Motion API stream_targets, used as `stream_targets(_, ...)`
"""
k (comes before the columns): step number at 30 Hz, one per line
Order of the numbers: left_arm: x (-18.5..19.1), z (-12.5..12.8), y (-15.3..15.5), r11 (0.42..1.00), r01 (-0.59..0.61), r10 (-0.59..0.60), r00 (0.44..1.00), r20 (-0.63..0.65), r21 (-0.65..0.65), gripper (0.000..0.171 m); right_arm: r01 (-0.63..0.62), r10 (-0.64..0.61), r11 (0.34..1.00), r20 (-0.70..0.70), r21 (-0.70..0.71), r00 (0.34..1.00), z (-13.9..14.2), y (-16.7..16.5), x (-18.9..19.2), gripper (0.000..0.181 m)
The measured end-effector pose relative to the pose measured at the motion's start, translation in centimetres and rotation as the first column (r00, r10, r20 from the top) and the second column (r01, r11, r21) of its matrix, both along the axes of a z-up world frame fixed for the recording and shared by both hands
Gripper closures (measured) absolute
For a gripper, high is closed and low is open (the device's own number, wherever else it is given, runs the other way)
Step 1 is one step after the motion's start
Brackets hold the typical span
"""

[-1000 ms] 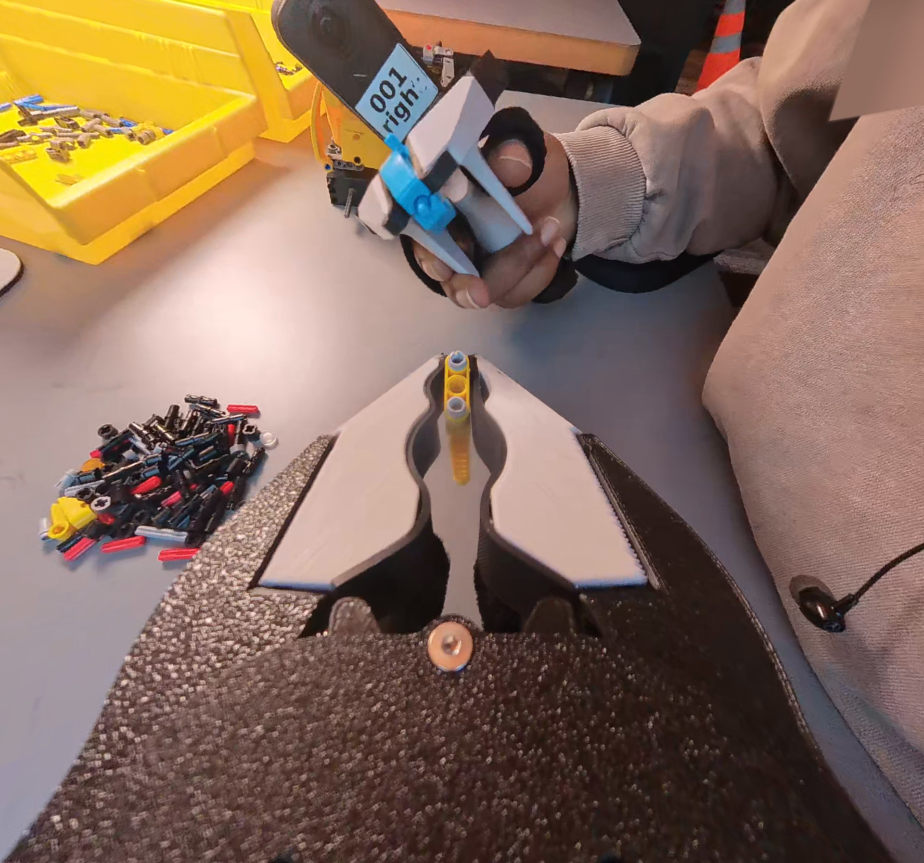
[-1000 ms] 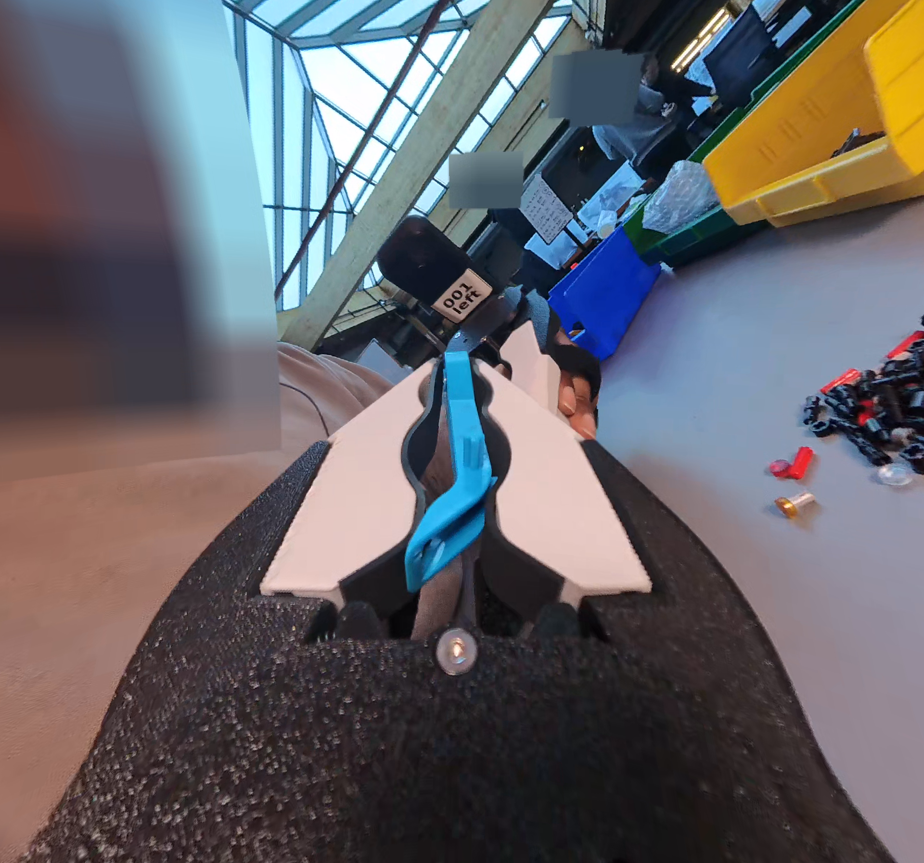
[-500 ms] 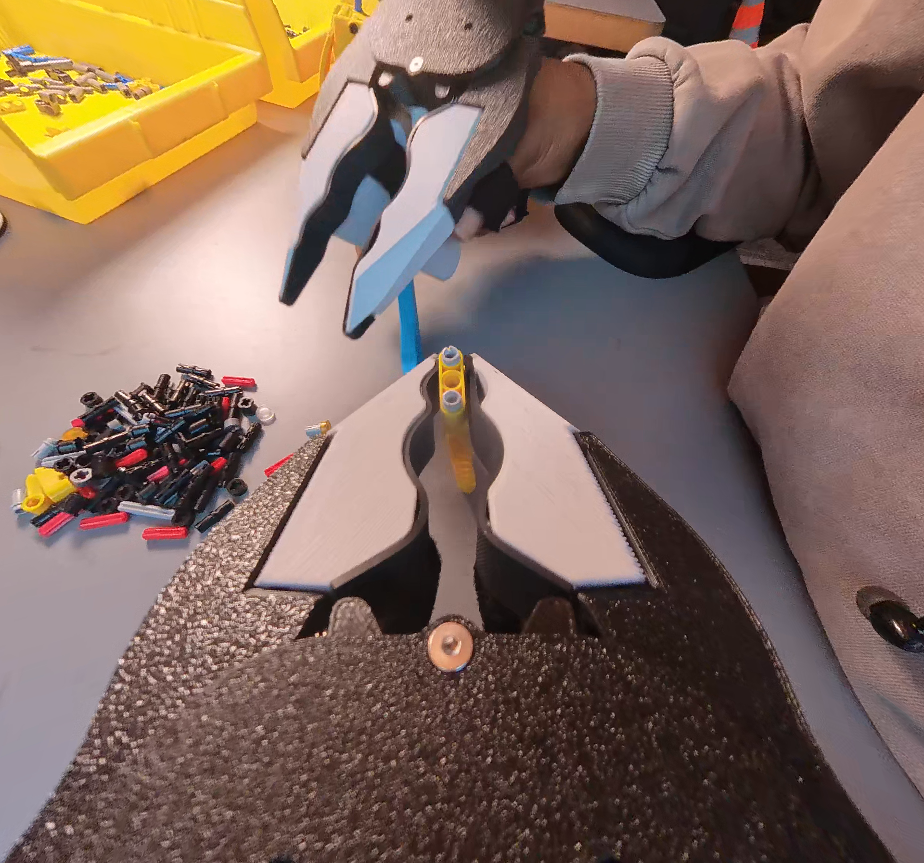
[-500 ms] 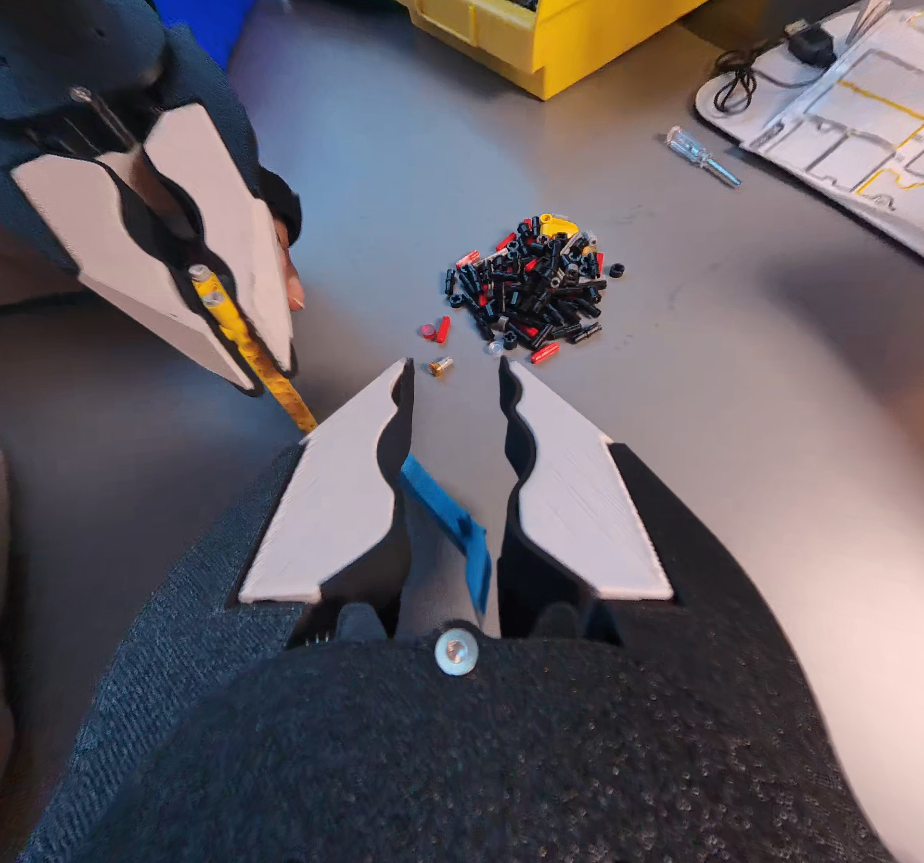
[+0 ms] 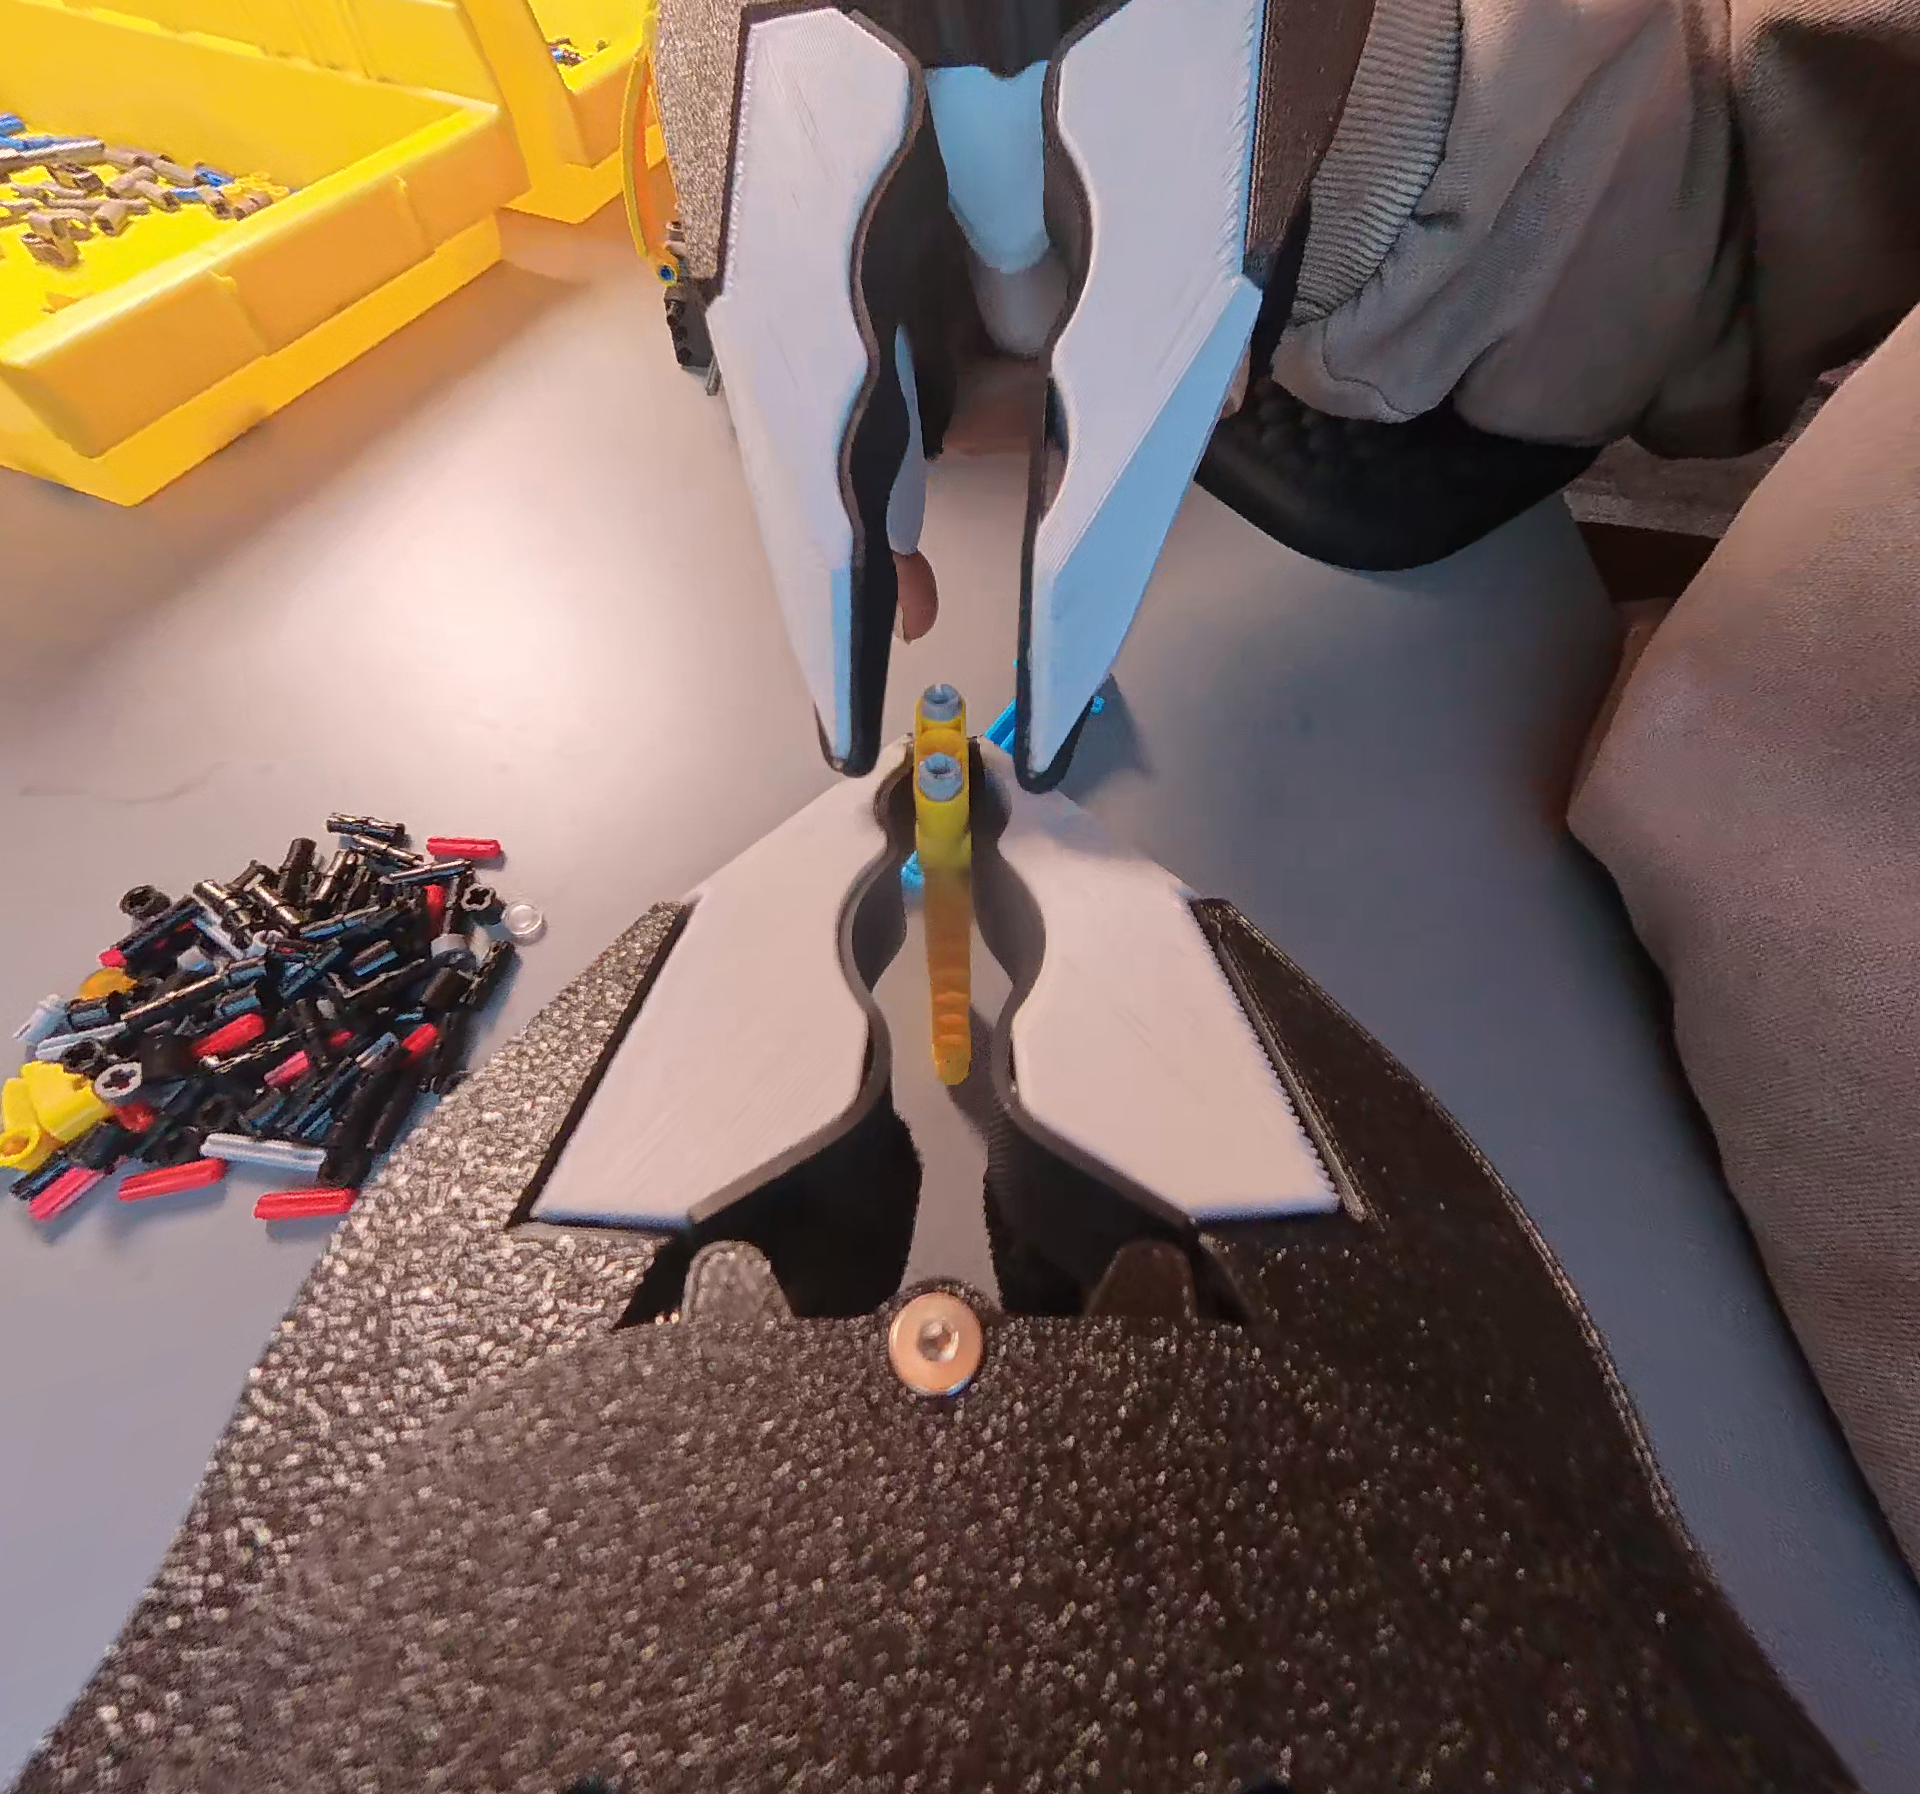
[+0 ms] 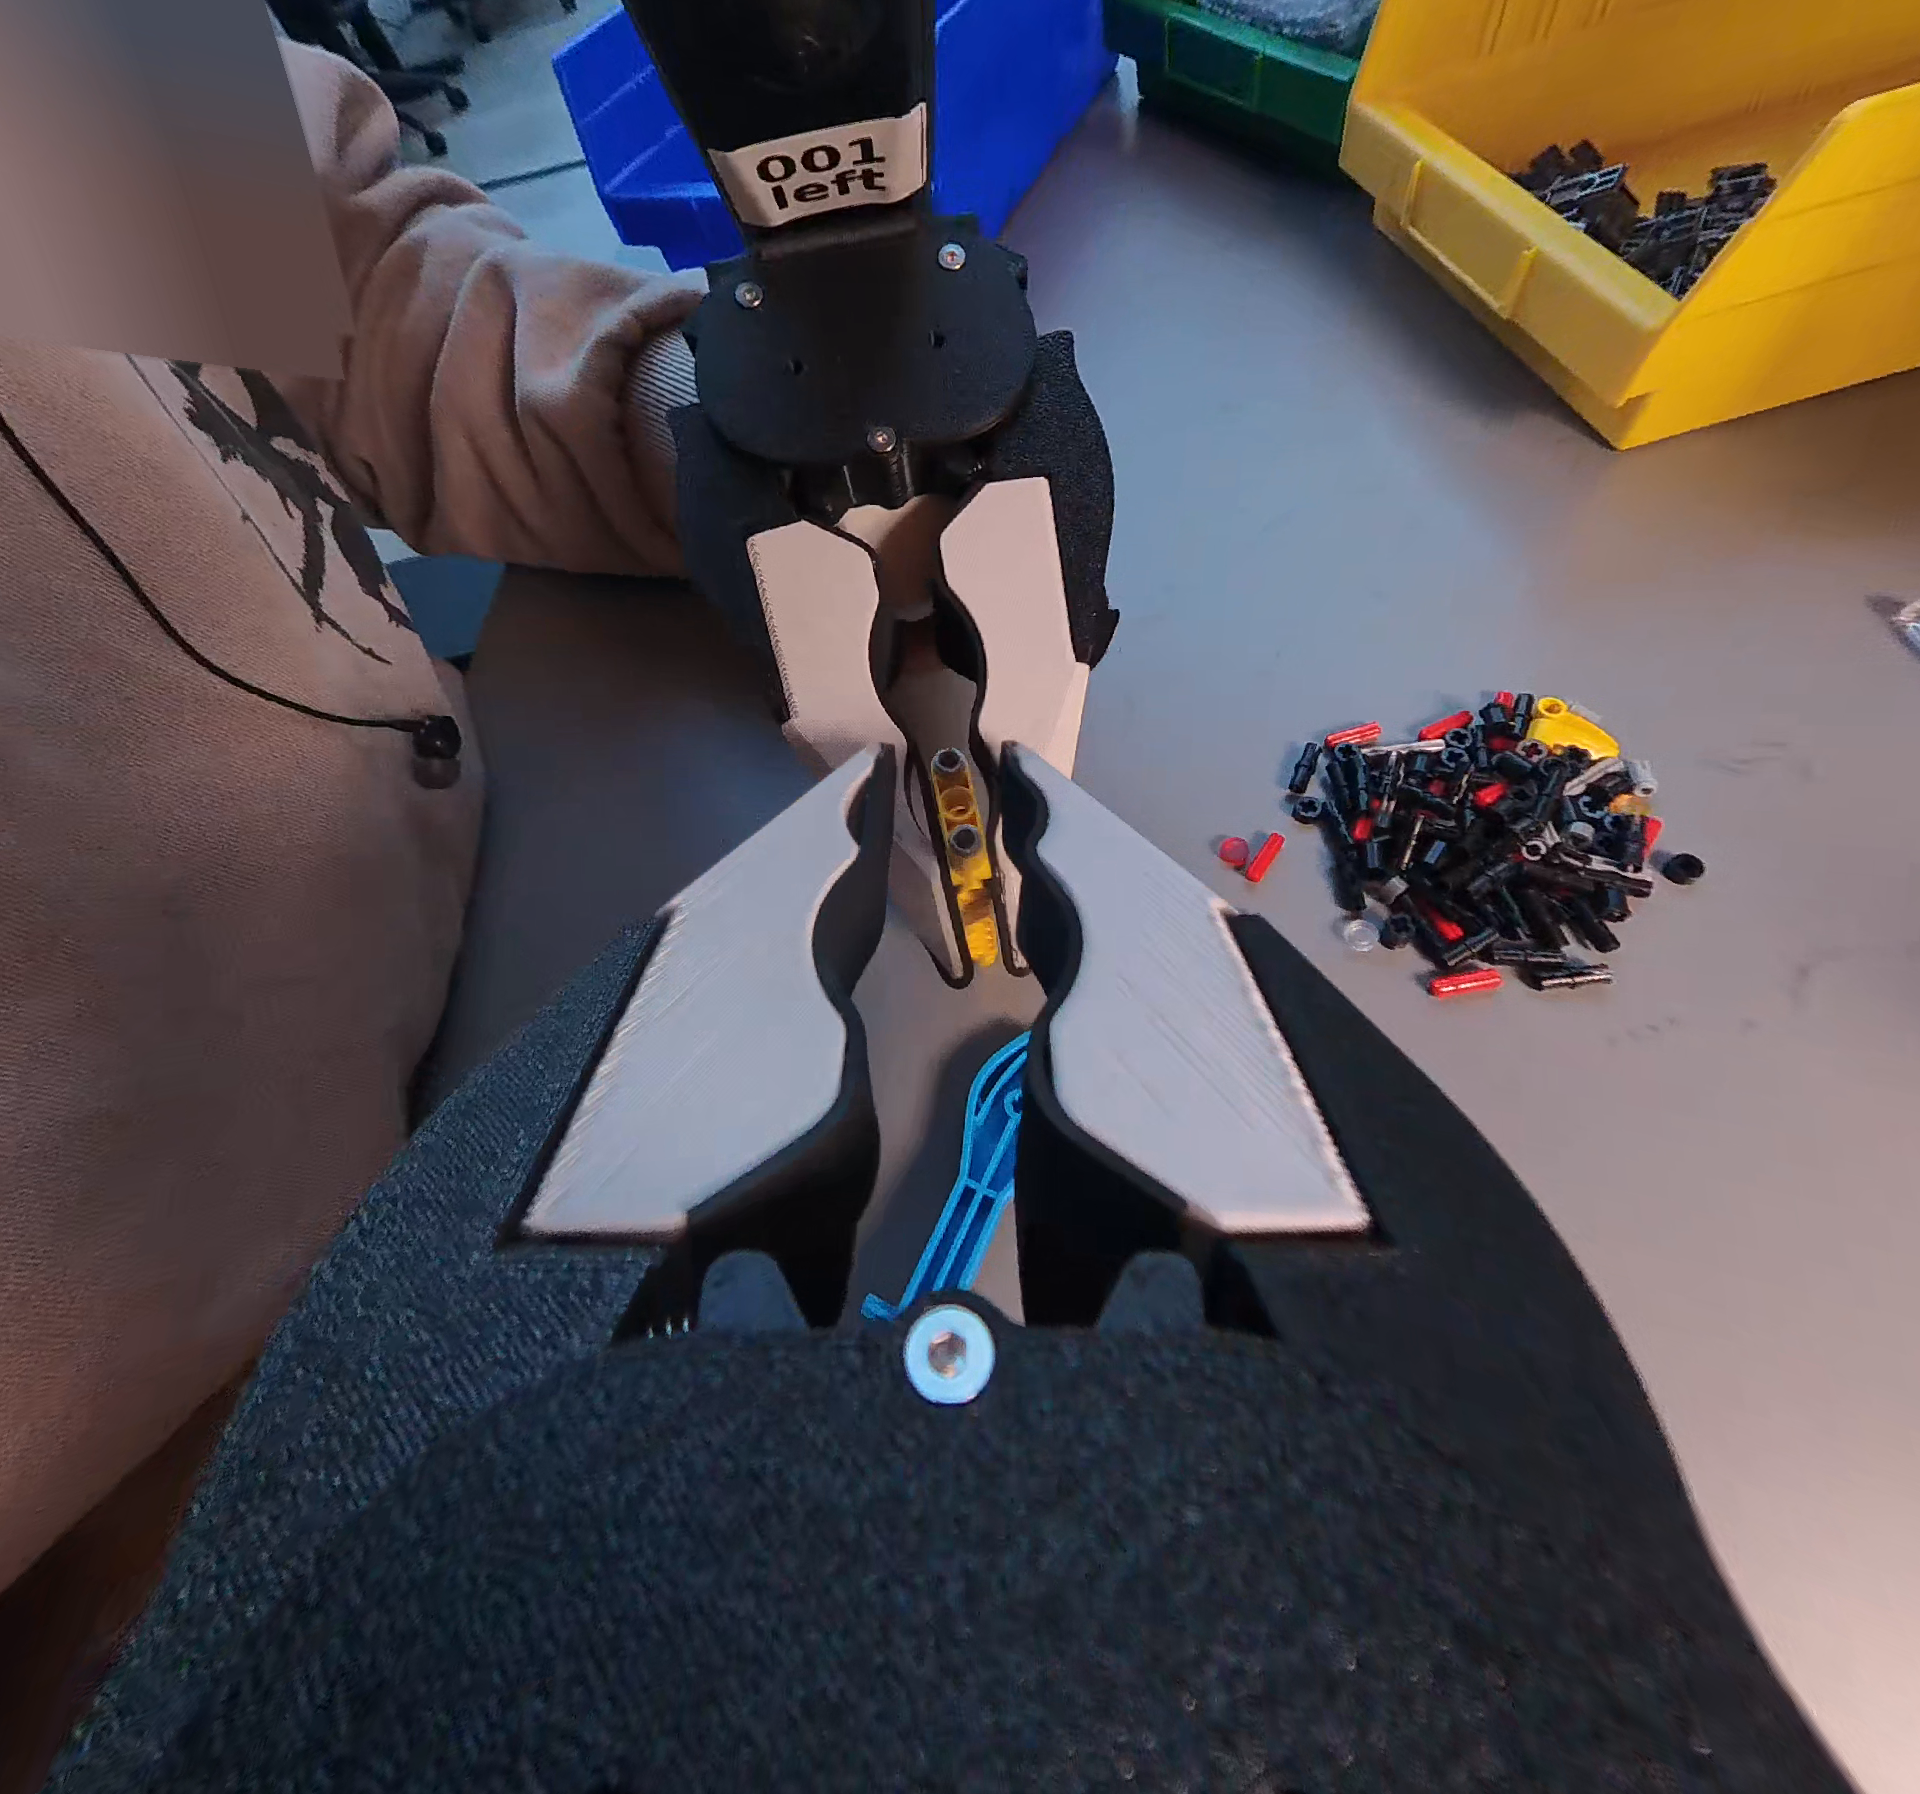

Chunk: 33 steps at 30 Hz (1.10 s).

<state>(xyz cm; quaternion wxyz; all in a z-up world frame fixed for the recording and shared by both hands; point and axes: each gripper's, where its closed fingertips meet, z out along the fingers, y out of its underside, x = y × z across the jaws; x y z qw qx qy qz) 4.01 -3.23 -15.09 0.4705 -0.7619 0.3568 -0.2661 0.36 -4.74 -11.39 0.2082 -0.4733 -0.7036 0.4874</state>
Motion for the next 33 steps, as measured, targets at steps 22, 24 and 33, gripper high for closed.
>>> stream_targets(22, -0.2, 3.7, -0.4, 1.000, 0.006, -0.009, 0.981, 0.192, 0.016, 0.166, -0.002, -0.038, 0.984, -0.224, -0.177, 0.974, 4.2, 0.9, 0.3, 0.179)
stream_targets(24, -0.4, 2.5, -0.7, 1.000, 0.009, -0.008, 0.986, 0.165, -0.007, 0.165, -0.036, -0.095, 0.940, -0.362, -0.339, 0.927, 8.6, 2.1, 1.2, 0.181)
stream_targets(33, -1.6, 3.1, -0.8, 0.999, -0.020, 0.029, 0.975, 0.219, -0.041, 0.165, 0.086, -0.178, 0.951, -0.298, -0.297, 0.938, 6.2, 4.0, 0.2, 0.181)
